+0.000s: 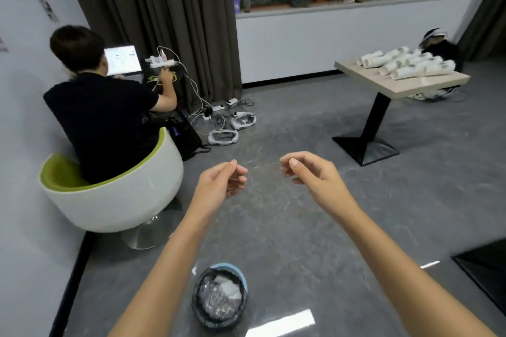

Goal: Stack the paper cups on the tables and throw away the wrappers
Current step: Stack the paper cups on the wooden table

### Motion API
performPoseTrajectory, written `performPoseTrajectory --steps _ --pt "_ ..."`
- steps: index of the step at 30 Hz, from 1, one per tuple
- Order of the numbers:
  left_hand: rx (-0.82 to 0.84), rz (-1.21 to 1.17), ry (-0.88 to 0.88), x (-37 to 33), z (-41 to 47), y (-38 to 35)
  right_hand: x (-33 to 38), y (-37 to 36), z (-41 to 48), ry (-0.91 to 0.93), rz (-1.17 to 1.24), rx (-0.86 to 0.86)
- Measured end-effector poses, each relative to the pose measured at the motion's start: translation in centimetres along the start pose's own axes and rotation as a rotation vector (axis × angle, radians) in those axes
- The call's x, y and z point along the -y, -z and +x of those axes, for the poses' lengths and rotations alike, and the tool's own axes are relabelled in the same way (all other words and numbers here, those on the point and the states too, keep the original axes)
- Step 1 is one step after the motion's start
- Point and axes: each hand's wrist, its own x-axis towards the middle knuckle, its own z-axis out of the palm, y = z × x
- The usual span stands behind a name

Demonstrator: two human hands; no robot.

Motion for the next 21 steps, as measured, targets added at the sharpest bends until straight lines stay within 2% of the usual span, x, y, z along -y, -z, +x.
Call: performPoseTrajectory --steps 14,21 --pt "0.5 -0.021 -0.015 -0.4 1.5 -21.2 0.1 17.9 -7.9 -0.085 -0.082 -0.506" --pt "0.703 -0.02 -0.063 0.0 1.4 -34.3 -0.6 29.2 -12.2 -0.124 -0.13 -0.667"
